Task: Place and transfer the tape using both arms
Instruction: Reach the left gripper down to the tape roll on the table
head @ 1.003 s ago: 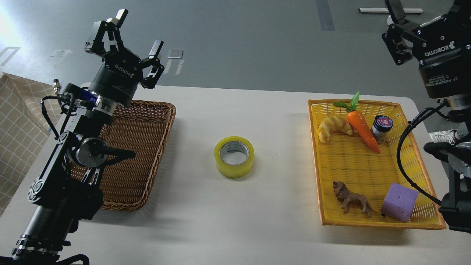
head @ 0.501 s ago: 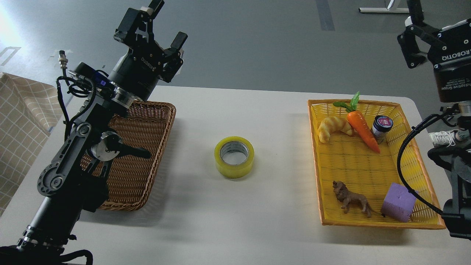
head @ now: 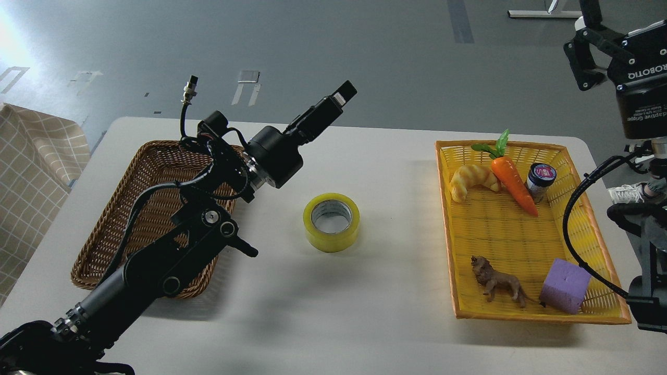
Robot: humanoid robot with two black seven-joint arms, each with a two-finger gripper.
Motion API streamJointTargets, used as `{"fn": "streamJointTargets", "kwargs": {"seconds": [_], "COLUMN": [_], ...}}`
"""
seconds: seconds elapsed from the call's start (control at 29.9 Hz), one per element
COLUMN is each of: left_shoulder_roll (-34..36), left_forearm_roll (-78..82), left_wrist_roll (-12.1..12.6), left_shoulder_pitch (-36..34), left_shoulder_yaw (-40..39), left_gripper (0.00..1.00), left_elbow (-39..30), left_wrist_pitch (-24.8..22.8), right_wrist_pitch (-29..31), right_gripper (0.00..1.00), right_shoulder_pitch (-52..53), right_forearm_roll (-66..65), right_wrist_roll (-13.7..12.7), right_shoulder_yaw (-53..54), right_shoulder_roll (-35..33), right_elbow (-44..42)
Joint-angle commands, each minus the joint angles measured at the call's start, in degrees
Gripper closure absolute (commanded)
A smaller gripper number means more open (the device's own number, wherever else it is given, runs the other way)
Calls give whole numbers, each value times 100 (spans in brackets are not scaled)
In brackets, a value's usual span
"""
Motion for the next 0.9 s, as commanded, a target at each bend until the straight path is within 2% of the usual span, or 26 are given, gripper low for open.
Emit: {"fn": "streamJointTargets", "kwargs": {"seconds": [0.0, 0.1, 0.23, 0.37, 0.5, 0.63, 0.77, 0.87], "left_shoulder_roll": [-104, -140, -131, 71, 212, 124, 54, 45], "left_forearm_roll": [344, 405, 835, 1432, 2222, 2488, 2497, 2497], "left_wrist_roll": [520, 1153, 1365, 2338, 2578, 2684, 2982, 2991], "left_shoulder_pitch": [47, 91, 161, 179, 328, 451, 513, 513], "left_shoulder_yaw": [-19, 78, 69, 78, 218, 262, 665, 816], "left_gripper": [2, 2, 2, 2, 2, 2, 2, 2], "left_elbow": [302, 556, 733, 733, 681, 584, 347, 338], "left_wrist_pitch": [210, 588, 747, 826, 826, 826, 826, 826], "right_wrist_pitch": [0, 0, 0, 0, 0, 0, 0, 0], "right_gripper": [0, 0, 0, 0, 0, 0, 0, 0], "right_shoulder_pitch": [72, 107, 116, 98, 125, 125, 142, 134], "right_forearm_roll": [-1, -10, -10, -18, -18, -18, -18, -27], "right_wrist_roll": [-7, -16, -16, -7, -7, -16, -16, -7], "right_shoulder_yaw": [-25, -51, -42, -43, -34, -34, -34, -34], "right_shoulder_roll": [-2, -2, -2, 16, 16, 7, 7, 7], "right_elbow": [-1, -10, -1, -1, -10, -10, -10, -18]}}
